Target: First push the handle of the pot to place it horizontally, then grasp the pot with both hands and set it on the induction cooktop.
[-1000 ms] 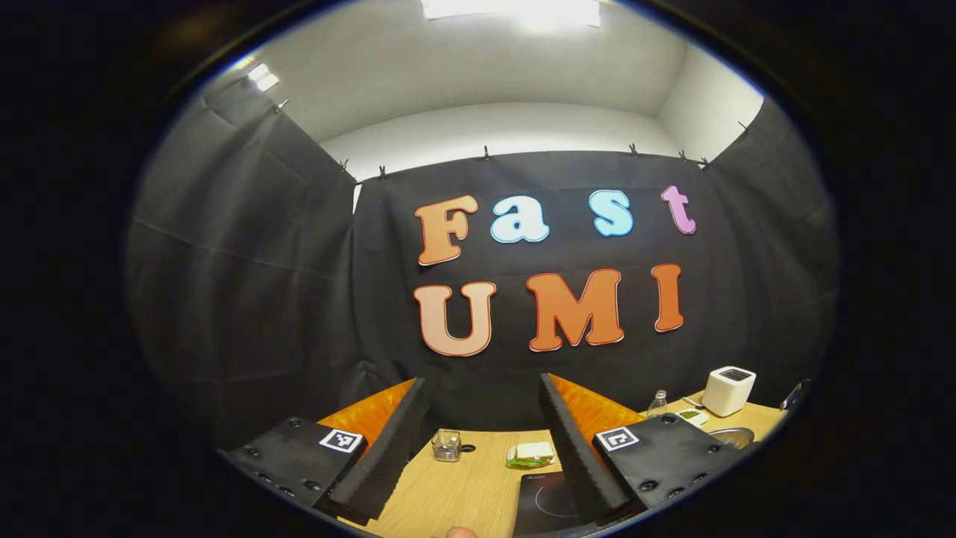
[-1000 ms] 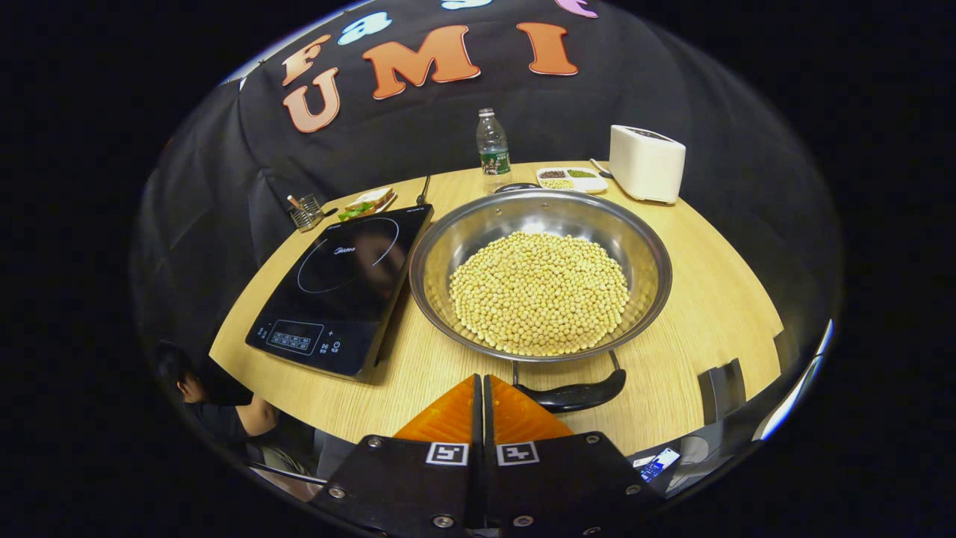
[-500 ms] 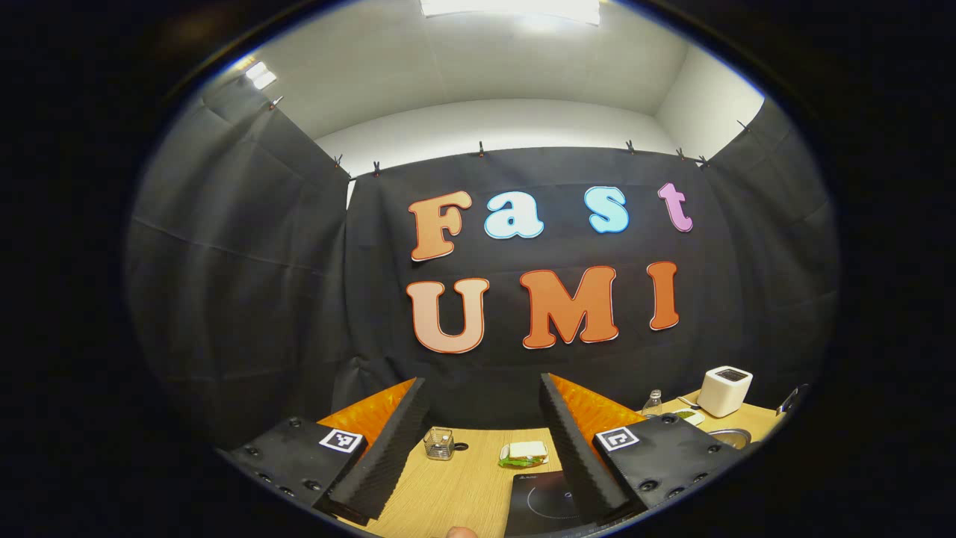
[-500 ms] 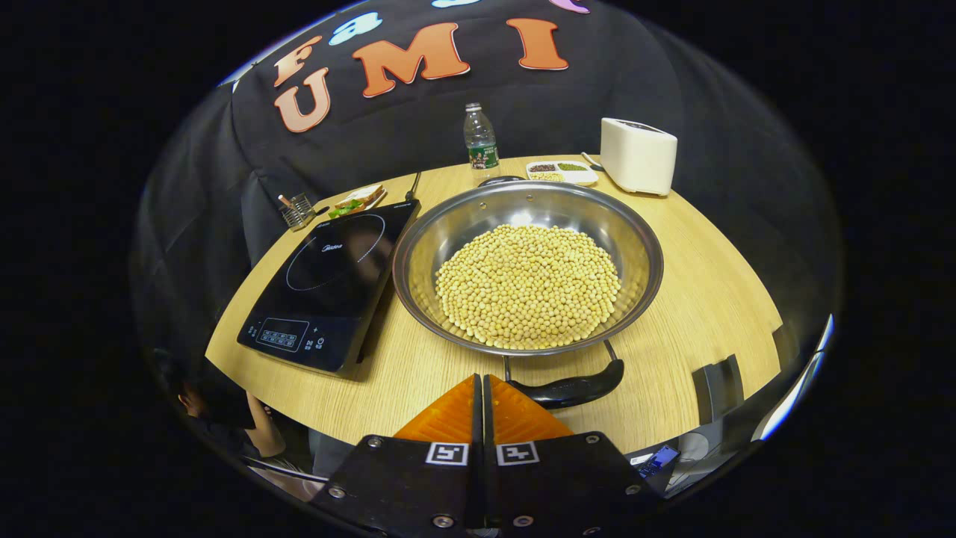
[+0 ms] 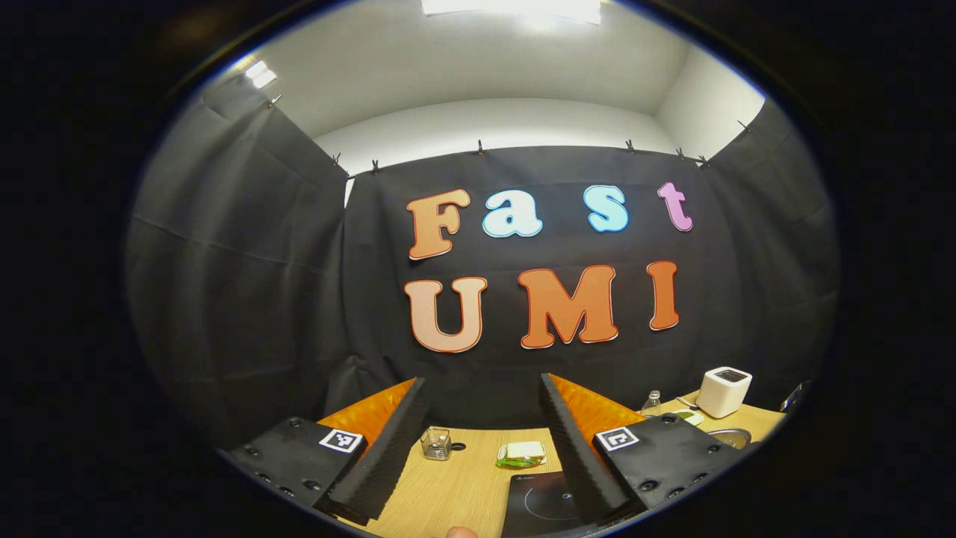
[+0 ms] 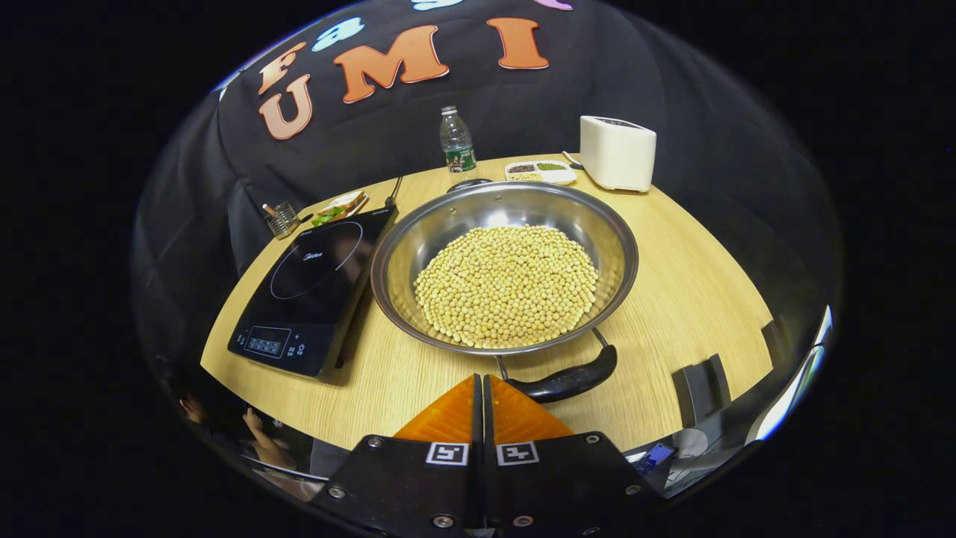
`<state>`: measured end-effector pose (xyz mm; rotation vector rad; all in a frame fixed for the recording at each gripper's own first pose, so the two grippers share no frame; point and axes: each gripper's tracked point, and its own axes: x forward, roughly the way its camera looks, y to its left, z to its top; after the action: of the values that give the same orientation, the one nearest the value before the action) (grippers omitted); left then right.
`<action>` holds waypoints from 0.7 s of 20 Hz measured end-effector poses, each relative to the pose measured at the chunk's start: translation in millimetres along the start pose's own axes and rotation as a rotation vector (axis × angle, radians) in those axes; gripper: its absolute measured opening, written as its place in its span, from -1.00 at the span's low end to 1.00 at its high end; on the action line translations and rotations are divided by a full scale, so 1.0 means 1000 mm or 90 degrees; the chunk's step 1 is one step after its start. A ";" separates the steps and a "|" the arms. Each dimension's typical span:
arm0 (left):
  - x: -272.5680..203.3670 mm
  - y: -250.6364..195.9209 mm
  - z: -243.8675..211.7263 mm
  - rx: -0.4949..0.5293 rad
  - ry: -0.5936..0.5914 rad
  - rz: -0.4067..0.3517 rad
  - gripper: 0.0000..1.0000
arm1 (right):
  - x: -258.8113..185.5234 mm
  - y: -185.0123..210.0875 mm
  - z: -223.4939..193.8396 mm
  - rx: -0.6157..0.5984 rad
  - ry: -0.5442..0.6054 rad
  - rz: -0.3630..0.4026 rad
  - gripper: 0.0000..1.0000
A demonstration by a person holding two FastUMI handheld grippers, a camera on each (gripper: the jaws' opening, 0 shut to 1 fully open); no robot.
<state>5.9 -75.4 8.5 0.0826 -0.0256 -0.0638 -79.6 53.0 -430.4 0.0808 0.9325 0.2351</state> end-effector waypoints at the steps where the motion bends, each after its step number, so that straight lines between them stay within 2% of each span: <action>1: 0.001 -0.001 -0.001 -0.001 0.001 -0.001 0.97 | -0.001 -0.003 0.000 0.002 -0.001 -0.003 -1.00; 14: 0.010 -0.015 -0.006 0.001 0.006 -0.011 0.97 | 0.000 -0.045 0.008 0.042 -0.013 -0.042 -1.00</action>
<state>14.8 -90.4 1.1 0.0851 -0.0151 -0.0804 -65.6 9.6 -433.6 0.1134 0.9214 0.1418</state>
